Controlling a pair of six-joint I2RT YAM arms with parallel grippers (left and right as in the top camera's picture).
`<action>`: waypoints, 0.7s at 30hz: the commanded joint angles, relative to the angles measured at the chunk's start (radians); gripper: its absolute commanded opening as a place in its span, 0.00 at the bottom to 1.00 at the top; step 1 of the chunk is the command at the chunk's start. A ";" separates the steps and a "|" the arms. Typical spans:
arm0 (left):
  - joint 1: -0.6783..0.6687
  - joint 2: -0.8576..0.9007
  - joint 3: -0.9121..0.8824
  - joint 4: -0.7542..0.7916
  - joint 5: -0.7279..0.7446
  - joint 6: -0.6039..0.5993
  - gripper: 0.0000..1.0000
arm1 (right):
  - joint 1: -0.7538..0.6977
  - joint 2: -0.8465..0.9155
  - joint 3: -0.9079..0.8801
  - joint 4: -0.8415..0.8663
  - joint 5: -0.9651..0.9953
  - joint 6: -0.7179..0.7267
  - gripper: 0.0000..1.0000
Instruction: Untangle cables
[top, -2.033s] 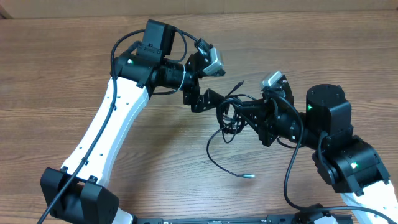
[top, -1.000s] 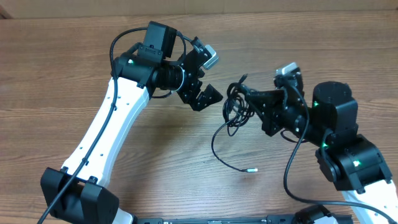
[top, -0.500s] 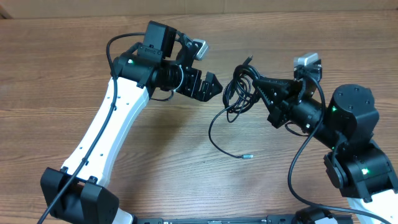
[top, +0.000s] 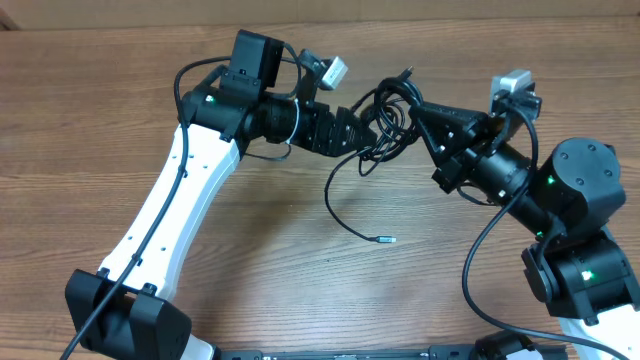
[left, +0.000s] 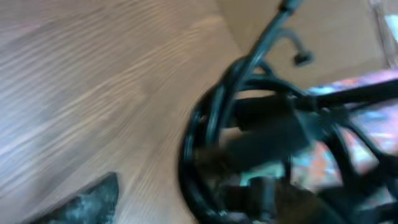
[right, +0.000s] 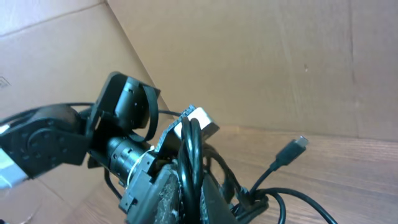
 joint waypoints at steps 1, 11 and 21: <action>-0.004 -0.005 0.026 0.024 0.116 -0.006 0.38 | -0.005 -0.016 0.020 0.019 -0.008 0.030 0.05; 0.001 -0.005 0.026 0.069 0.117 0.001 0.04 | -0.005 -0.016 0.020 -0.014 -0.003 0.028 0.05; 0.063 -0.005 0.026 0.050 0.051 0.005 0.04 | -0.043 -0.016 0.020 -0.222 0.077 0.021 0.06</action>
